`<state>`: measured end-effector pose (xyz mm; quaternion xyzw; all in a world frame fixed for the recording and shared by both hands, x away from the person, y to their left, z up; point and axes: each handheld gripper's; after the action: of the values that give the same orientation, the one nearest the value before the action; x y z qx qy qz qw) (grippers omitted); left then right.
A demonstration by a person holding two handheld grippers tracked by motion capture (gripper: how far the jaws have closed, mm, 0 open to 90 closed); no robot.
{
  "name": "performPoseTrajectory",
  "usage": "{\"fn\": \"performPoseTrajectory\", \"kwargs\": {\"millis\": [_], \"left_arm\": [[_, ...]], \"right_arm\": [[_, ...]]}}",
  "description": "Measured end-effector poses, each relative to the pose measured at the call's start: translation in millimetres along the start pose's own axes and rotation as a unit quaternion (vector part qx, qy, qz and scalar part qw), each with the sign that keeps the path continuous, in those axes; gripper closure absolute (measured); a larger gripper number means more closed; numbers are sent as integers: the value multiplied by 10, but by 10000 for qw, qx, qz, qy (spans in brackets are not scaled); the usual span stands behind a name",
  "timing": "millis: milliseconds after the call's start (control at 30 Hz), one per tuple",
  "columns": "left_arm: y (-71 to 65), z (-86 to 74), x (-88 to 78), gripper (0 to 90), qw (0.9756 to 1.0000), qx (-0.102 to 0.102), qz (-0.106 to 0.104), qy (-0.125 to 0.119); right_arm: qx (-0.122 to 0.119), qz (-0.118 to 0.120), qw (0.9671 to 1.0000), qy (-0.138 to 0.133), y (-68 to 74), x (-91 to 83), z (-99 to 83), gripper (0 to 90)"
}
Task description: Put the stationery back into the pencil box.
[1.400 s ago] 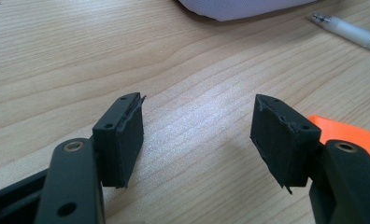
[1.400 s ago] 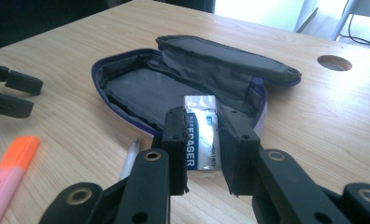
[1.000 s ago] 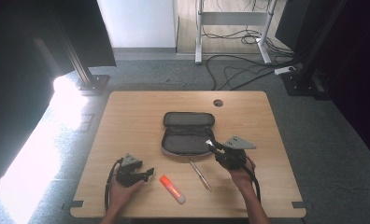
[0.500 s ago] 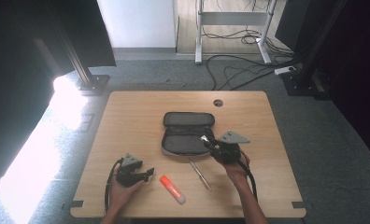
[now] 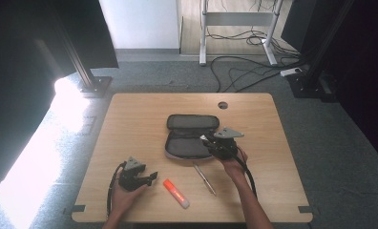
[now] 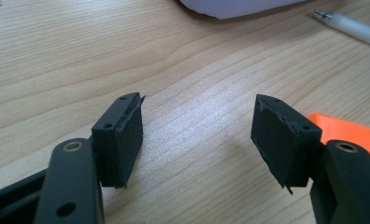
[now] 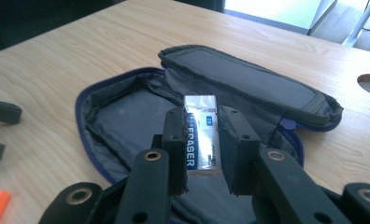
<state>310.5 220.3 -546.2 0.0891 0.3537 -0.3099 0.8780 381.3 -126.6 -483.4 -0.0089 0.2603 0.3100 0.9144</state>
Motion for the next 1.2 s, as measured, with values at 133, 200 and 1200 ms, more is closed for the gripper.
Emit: {"fn": "performPoseTrajectory", "kwargs": {"millis": [133, 200, 1200], "left_arm": [[4, 0, -2, 345, 10000, 5, -11, 9], [3, 0, -2, 345, 10000, 6, -10, 10], [-9, 0, 0, 344, 10000, 45, 19, 20]], "right_arm": [[23, -32, 9999, 121, -47, 100, -23, 729], [62, -43, 9998, 156, -67, 136, -36, 729], [-48, -341, 9967, 730, -137, 500, -190, 725]]}}
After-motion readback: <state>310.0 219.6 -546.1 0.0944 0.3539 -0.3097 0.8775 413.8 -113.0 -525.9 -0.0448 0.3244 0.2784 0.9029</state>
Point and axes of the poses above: each handheld gripper's, and its own axes: x roughly forward along the jaws, z roughly out of its top, y roughly to its left, and after that the axes turned 6 degrees about x, right-handed
